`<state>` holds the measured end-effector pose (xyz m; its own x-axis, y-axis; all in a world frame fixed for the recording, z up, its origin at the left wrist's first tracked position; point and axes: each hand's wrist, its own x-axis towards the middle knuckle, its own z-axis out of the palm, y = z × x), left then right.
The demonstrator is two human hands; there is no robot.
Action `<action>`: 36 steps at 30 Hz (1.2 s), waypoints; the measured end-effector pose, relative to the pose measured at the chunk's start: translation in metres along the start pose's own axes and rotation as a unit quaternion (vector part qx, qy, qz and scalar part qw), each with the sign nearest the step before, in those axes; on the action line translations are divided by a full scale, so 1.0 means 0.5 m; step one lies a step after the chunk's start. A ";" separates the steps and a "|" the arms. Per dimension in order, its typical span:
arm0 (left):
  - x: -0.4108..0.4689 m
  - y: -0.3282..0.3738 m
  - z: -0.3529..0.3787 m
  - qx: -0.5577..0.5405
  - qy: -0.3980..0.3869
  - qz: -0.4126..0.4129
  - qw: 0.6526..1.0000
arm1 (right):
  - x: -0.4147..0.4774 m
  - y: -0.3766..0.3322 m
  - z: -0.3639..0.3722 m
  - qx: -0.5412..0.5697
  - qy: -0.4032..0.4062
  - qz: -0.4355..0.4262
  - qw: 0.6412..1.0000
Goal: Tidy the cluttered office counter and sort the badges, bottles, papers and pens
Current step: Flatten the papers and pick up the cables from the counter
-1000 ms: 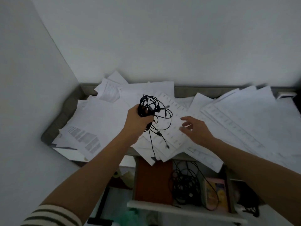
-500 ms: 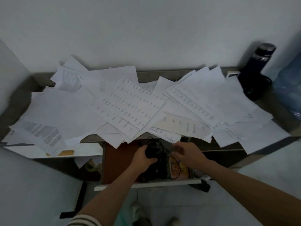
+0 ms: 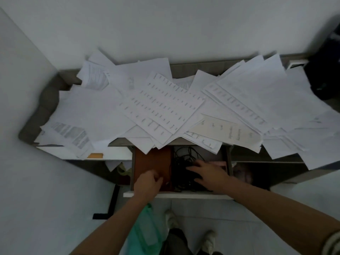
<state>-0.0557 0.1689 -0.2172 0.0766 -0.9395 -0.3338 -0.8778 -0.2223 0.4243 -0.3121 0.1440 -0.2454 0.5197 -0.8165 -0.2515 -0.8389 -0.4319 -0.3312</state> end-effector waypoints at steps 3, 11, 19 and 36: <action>-0.009 -0.015 0.007 0.007 -0.057 0.020 0.998 | 0.052 0.004 0.017 -0.041 -0.005 0.006 0.999; -0.007 0.089 0.049 -0.037 -0.173 0.104 0.979 | 0.058 0.076 -0.003 0.008 0.029 0.178 0.984; 0.011 0.088 0.056 -0.023 -0.168 0.139 0.976 | -0.045 0.063 -0.026 0.005 0.225 0.048 0.973; -0.001 -0.095 -0.059 0.187 -0.055 0.303 0.933 | -0.152 -0.058 -0.018 -0.057 0.032 0.122 0.990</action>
<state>0.0000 0.1721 -0.2125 -0.5192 -0.8254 -0.2215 -0.8488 0.4678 0.2463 -0.3288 0.2149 -0.2086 0.2901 -0.9233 -0.2516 -0.9533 -0.2556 -0.1610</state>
